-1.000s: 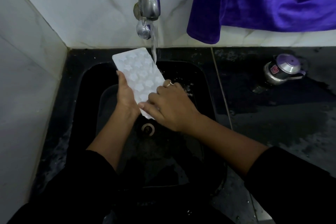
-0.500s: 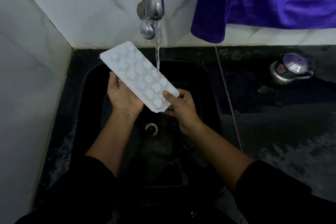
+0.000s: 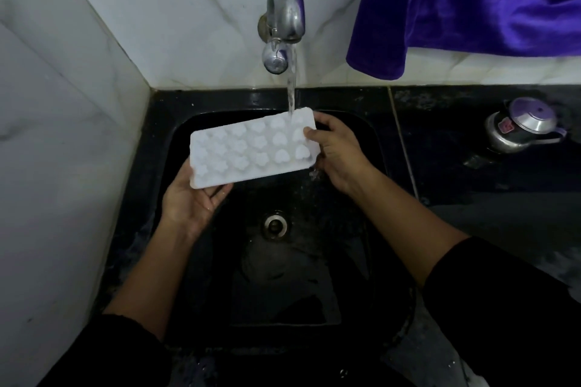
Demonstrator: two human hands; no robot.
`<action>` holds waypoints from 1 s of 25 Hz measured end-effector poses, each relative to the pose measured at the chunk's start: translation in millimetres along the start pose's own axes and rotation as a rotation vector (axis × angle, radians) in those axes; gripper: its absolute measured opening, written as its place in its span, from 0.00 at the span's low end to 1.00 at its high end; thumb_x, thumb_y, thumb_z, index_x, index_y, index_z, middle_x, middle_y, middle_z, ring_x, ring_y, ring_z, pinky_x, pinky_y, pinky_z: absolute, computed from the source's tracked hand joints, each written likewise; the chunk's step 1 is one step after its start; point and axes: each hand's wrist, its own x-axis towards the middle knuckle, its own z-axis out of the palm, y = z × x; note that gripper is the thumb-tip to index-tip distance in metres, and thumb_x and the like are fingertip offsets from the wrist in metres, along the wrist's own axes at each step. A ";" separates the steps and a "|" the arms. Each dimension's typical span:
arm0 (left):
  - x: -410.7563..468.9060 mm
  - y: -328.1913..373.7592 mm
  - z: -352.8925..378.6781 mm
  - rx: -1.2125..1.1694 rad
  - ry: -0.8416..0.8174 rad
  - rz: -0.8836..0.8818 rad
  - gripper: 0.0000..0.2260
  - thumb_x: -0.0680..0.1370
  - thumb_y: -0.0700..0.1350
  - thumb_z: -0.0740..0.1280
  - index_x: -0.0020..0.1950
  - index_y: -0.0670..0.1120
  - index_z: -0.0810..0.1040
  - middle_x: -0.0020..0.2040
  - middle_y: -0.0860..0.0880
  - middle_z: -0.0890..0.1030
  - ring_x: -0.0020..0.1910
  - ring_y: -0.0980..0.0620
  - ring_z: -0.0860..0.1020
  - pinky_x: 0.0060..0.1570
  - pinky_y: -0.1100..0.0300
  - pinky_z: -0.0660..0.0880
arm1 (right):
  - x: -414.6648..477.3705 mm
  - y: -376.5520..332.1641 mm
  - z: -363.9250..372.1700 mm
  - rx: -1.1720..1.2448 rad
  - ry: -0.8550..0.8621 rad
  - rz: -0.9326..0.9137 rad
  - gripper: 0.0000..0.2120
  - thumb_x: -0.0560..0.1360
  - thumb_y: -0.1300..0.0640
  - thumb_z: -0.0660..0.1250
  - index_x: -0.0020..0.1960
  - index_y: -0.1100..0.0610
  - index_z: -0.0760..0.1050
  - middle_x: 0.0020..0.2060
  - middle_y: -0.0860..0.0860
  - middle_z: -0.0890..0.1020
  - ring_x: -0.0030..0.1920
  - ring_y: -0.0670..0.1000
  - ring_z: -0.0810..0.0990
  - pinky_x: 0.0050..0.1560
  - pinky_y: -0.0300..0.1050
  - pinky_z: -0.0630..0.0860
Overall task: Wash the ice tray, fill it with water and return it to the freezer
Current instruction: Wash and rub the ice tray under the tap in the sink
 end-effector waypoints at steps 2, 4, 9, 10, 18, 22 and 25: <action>0.7 -11.9 3.1 0.004 0.001 -0.033 0.18 0.86 0.50 0.61 0.76 0.52 0.75 0.64 0.47 0.85 0.55 0.47 0.87 0.50 0.52 0.85 | -11.8 -17.0 -5.8 -0.061 -0.023 -0.058 0.18 0.80 0.65 0.67 0.68 0.54 0.77 0.53 0.53 0.87 0.50 0.53 0.88 0.44 0.47 0.83; 0.7 -26.4 15.6 0.026 -0.006 -0.094 0.18 0.86 0.49 0.60 0.76 0.53 0.74 0.65 0.47 0.85 0.53 0.48 0.87 0.44 0.54 0.85 | -23.8 -31.1 -18.1 -0.131 -0.024 -0.116 0.18 0.80 0.66 0.65 0.66 0.51 0.79 0.54 0.52 0.87 0.52 0.53 0.87 0.46 0.47 0.83; -3.8 -53.1 63.1 0.062 -0.055 -0.229 0.16 0.86 0.48 0.61 0.71 0.49 0.78 0.66 0.44 0.84 0.58 0.45 0.85 0.51 0.49 0.83 | -47.0 -52.9 -62.4 -0.180 0.043 -0.198 0.18 0.80 0.66 0.64 0.65 0.50 0.80 0.54 0.52 0.87 0.54 0.54 0.87 0.48 0.48 0.84; -4.8 -53.0 71.1 0.059 -0.070 -0.235 0.14 0.85 0.48 0.62 0.69 0.49 0.80 0.66 0.44 0.84 0.60 0.44 0.84 0.53 0.48 0.82 | -49.0 -52.9 -73.0 -0.173 0.076 -0.198 0.19 0.80 0.66 0.64 0.66 0.50 0.80 0.53 0.52 0.88 0.54 0.55 0.87 0.48 0.48 0.84; -25.0 3.6 78.9 0.179 -0.190 -0.077 0.18 0.86 0.49 0.57 0.72 0.47 0.78 0.65 0.45 0.85 0.65 0.42 0.82 0.65 0.42 0.78 | -35.1 3.8 -94.4 -0.055 0.261 0.020 0.22 0.80 0.69 0.61 0.69 0.52 0.77 0.57 0.56 0.86 0.52 0.57 0.87 0.42 0.50 0.84; -37.1 32.6 45.8 0.216 -0.168 0.046 0.20 0.86 0.51 0.57 0.74 0.45 0.77 0.68 0.45 0.83 0.68 0.42 0.81 0.65 0.41 0.77 | -21.9 28.0 -49.4 -0.054 0.183 0.113 0.25 0.78 0.71 0.63 0.71 0.53 0.76 0.56 0.56 0.86 0.52 0.58 0.86 0.41 0.51 0.85; -41.0 43.4 14.1 0.163 -0.099 0.119 0.21 0.86 0.53 0.57 0.74 0.45 0.77 0.69 0.46 0.82 0.68 0.44 0.80 0.64 0.43 0.77 | -18.2 30.1 -15.2 -0.097 0.088 0.122 0.24 0.78 0.72 0.60 0.69 0.54 0.76 0.57 0.59 0.85 0.50 0.57 0.86 0.39 0.50 0.84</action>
